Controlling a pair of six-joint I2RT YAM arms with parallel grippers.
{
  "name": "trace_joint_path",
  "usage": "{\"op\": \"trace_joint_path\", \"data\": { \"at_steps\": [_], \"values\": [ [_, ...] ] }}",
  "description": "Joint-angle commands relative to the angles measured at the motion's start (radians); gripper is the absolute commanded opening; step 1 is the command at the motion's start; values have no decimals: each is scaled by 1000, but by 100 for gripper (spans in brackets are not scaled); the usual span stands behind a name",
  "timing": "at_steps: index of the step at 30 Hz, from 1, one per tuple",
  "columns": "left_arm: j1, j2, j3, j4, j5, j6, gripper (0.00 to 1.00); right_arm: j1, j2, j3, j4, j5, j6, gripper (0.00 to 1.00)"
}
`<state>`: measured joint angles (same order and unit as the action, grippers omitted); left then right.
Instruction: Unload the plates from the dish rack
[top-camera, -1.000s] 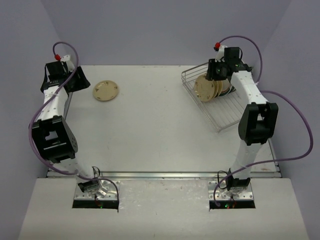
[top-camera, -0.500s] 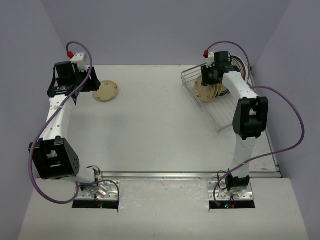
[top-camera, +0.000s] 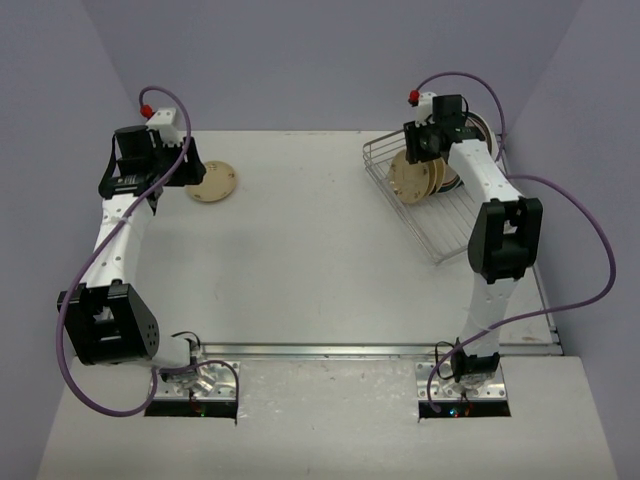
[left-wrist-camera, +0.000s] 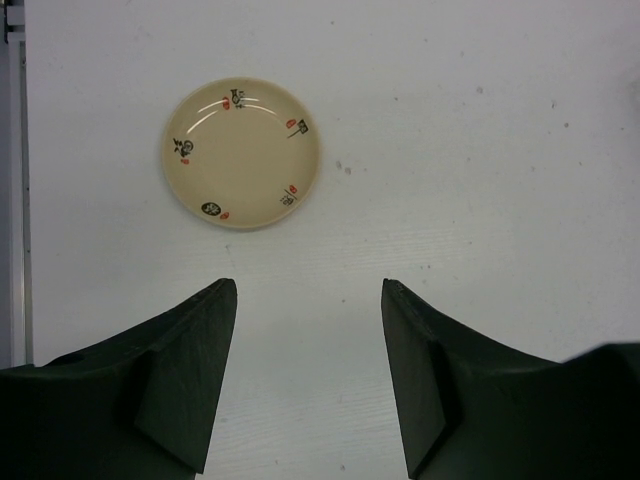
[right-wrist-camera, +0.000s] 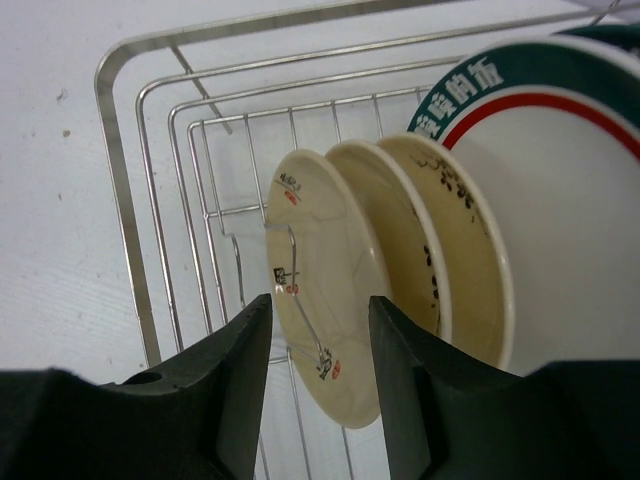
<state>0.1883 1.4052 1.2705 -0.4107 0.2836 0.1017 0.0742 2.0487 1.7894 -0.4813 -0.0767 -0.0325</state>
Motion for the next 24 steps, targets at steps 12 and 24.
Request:
{"op": "trace_joint_path", "data": {
  "at_steps": [12,24],
  "values": [
    [-21,-38,-22,43,-17,33,58,-2,23,51,69,75,-81,43],
    [-21,-37,-30,50,-18,32,58,-2,68,10,53,50,-110,27]
  ]
}}
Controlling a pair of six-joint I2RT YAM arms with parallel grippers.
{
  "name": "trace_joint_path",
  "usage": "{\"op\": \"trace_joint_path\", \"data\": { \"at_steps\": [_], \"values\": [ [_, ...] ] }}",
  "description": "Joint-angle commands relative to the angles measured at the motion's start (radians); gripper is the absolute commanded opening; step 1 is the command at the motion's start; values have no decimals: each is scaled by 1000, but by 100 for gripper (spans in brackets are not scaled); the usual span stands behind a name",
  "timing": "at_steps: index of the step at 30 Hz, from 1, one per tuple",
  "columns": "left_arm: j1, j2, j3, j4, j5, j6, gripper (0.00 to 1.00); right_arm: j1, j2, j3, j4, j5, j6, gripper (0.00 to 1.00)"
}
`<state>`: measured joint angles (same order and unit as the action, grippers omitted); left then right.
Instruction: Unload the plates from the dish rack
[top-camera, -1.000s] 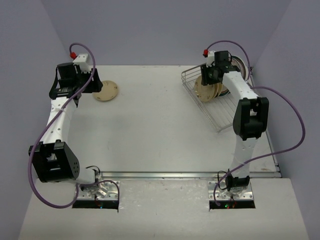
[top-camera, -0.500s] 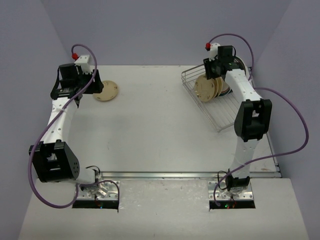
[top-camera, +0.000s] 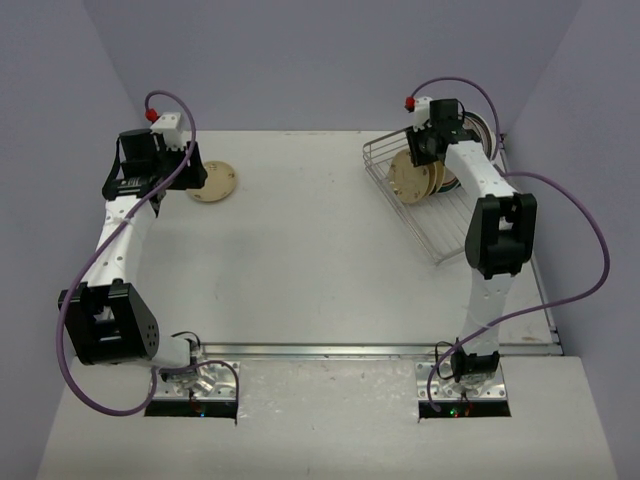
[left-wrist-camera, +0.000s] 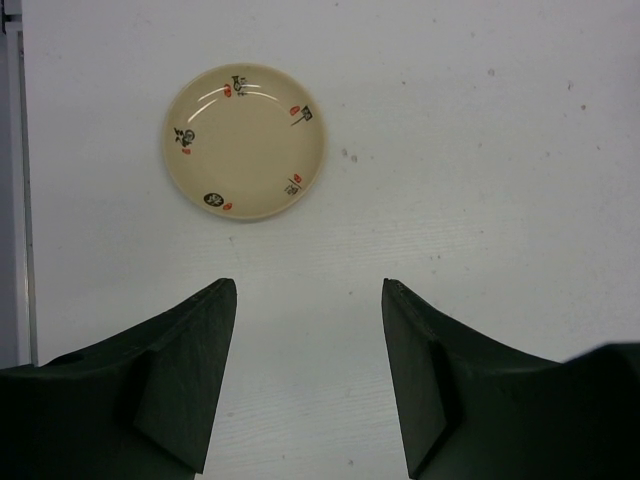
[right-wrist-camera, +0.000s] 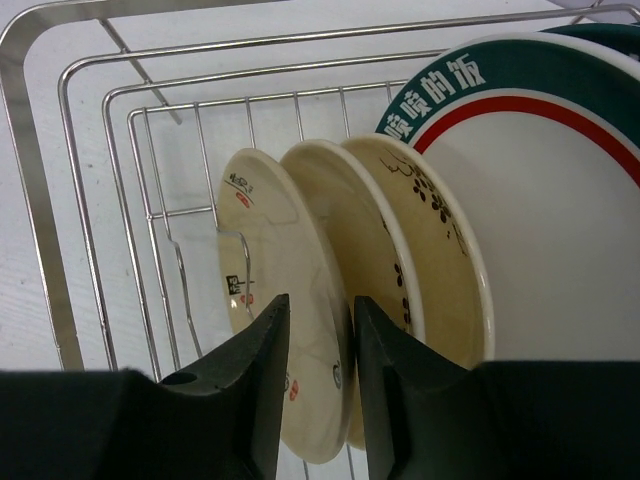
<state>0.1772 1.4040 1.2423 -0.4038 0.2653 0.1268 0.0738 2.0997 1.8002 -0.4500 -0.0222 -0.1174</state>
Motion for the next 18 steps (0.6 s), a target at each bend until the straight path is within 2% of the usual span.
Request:
{"op": "trace_joint_path", "data": {
  "at_steps": [1,2,3,4,6,18],
  "values": [
    [-10,-36,-3,43,0,7,58,-2,18,0,16,-7,-26,23],
    [-10,-37,-3,42,3,7,58,-2,16,2,8,-11,-24,15],
    [-10,-37,-3,42,2,7,58,-2,12,2,3,-12,-22,14],
    [-10,-40,-2,41,3,7,58,-2,-2,8,-3,-20,-15,5],
    [-10,-43,-1,40,2,5,58,-2,-23,17,-9,-27,-8,1],
    [-12,-54,58,36,33,-6,62,0,-251,158,9,37,-27,0]
  ]
}}
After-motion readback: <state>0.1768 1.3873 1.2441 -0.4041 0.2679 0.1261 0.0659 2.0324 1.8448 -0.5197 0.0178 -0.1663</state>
